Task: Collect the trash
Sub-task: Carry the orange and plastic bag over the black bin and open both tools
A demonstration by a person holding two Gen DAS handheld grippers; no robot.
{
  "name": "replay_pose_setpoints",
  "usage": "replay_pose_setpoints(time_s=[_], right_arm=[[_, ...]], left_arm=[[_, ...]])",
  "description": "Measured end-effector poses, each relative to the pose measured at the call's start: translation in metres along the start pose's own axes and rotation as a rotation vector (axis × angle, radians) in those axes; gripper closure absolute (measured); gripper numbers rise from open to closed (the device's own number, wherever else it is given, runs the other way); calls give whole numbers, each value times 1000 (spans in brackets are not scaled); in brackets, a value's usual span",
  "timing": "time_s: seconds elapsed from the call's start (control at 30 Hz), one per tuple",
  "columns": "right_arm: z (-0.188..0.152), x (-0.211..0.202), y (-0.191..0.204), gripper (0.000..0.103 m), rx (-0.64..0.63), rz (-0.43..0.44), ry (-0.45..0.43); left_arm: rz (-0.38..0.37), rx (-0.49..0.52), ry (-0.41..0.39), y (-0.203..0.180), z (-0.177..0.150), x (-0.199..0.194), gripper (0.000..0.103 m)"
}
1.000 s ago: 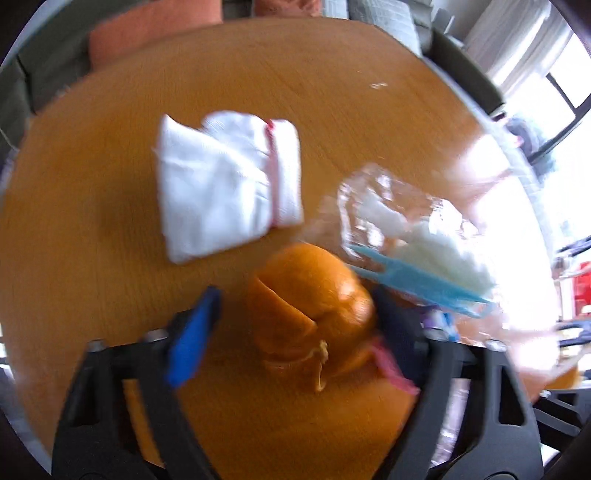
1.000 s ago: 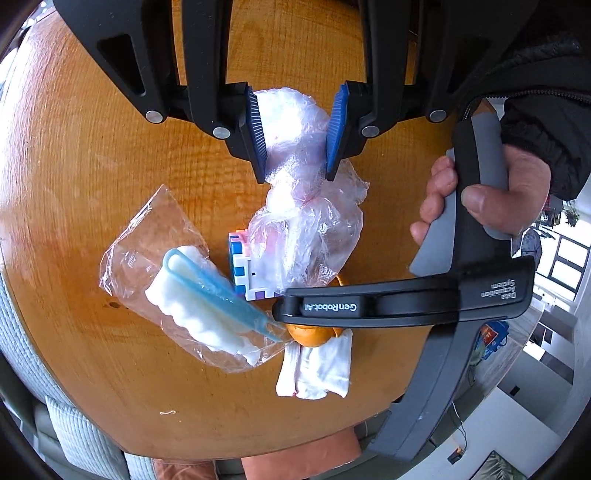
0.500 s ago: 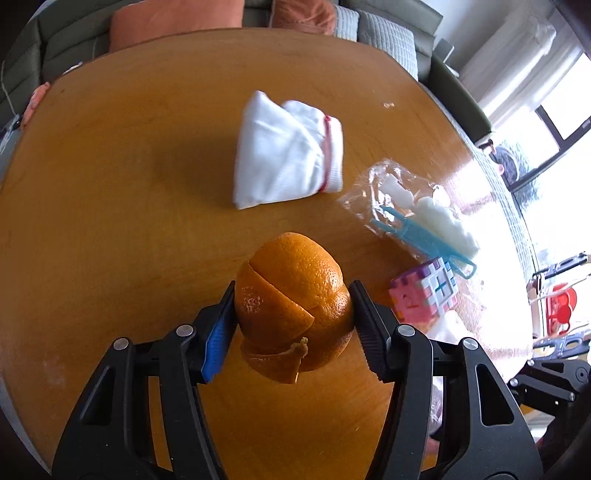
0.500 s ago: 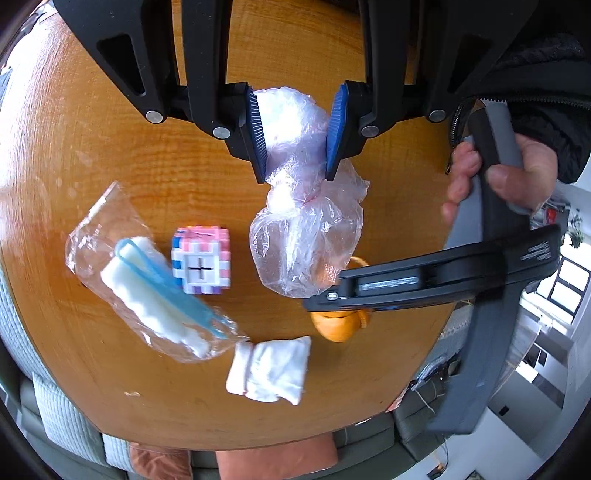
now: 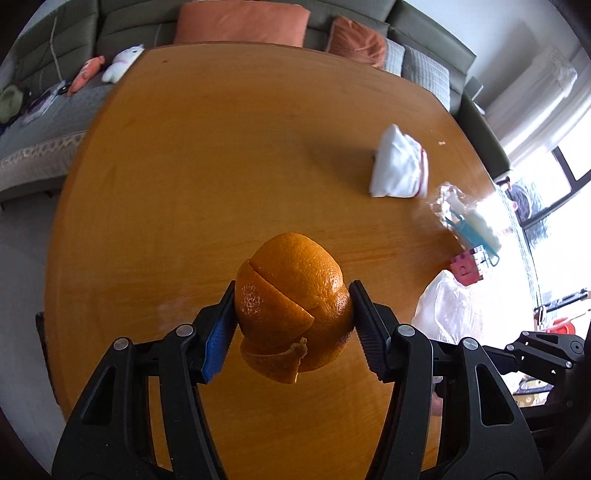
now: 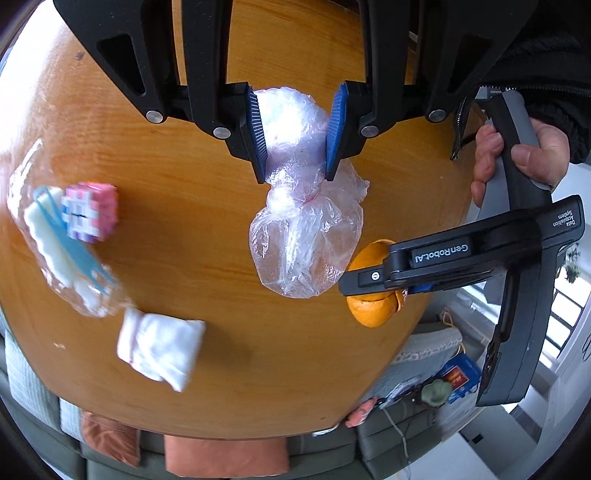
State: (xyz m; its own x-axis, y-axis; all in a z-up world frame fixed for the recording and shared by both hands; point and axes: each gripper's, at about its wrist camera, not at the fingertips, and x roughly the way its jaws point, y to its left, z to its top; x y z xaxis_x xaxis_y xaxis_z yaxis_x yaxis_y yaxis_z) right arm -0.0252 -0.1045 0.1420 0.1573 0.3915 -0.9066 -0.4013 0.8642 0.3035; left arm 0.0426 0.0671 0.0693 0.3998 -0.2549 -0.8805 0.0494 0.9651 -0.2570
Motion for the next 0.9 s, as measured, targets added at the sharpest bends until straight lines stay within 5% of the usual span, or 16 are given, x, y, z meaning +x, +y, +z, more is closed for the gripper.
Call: replay_pose_setpoints(time_s=[0.9], right_arm=[[42,51,144,71,-227,9,59]], left_arm=[[51,-224,-102,152,-49,-75,45]])
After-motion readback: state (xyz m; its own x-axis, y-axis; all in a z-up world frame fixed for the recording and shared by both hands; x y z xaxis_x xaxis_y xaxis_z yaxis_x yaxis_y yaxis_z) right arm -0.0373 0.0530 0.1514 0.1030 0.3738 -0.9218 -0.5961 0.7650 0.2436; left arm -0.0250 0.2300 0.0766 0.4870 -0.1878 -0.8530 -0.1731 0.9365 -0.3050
